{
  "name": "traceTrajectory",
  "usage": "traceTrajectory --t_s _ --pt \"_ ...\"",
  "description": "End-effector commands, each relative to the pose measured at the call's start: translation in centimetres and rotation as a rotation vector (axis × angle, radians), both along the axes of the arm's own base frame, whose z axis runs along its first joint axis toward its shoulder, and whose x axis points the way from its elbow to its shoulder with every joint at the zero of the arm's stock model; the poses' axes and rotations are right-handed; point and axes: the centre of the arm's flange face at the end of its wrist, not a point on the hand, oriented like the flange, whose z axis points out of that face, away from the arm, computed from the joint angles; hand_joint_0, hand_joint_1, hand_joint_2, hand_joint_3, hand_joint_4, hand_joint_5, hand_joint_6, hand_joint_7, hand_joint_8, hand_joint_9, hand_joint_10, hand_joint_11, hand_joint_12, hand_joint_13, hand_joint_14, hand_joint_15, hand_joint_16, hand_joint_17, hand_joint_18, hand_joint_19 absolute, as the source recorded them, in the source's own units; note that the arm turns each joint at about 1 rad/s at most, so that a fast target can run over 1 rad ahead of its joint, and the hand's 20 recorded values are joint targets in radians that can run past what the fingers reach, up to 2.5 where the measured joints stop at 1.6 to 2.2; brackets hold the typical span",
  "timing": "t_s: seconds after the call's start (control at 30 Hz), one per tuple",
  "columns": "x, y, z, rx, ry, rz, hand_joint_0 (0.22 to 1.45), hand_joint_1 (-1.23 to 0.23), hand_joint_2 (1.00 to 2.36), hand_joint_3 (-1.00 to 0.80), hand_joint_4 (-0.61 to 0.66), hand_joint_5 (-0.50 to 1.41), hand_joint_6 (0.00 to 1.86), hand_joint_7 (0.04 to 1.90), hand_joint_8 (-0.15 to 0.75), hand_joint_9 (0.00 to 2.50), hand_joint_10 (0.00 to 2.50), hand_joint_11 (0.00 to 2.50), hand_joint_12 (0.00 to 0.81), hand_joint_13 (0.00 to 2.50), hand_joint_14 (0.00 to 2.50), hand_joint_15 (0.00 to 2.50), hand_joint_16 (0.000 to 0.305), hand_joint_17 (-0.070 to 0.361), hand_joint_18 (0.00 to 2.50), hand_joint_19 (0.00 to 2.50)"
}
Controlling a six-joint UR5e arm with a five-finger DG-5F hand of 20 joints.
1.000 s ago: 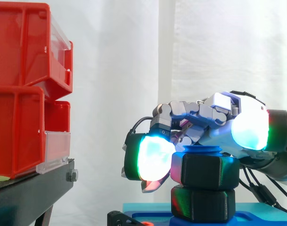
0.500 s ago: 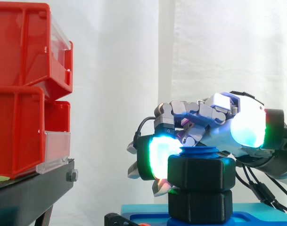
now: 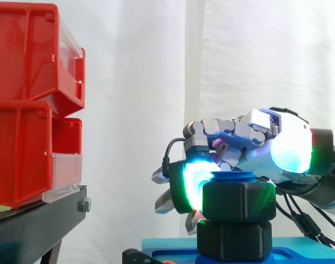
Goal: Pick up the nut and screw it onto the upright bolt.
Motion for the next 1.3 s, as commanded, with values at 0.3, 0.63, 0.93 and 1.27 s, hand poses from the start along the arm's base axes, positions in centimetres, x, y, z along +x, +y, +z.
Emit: traceTrajectory --t_s 0.3,0.63,0.93,1.27 --pt "-0.2 -0.8 0.1 -0.003 0.002 0.002 0.52 -0.19 1.00 -0.50 0.11 0.05 0.58 1.43 0.264 1.31 0.00 0.00 0.246 0.92 0.00 0.00 0.023 0.052 0.61 0.00" --pt "-0.2 -1.9 1.6 -0.003 -0.010 0.019 0.51 -0.20 1.00 -0.50 0.07 0.07 0.62 1.36 0.209 1.56 0.00 0.00 0.210 1.07 0.00 0.00 0.021 0.047 0.83 0.01" --pt "0.4 -2.7 3.9 0.004 -0.027 0.050 0.50 -0.16 1.00 -0.50 0.22 0.01 0.51 1.35 0.304 1.42 0.00 0.06 0.268 0.96 0.00 0.00 0.025 0.056 0.68 0.00" --pt "1.2 -2.6 6.0 0.024 -0.044 0.079 0.49 -0.16 1.00 -0.50 0.21 -0.13 0.50 0.68 0.261 0.99 0.00 0.00 0.293 0.75 0.00 0.00 0.032 0.073 0.53 0.05"
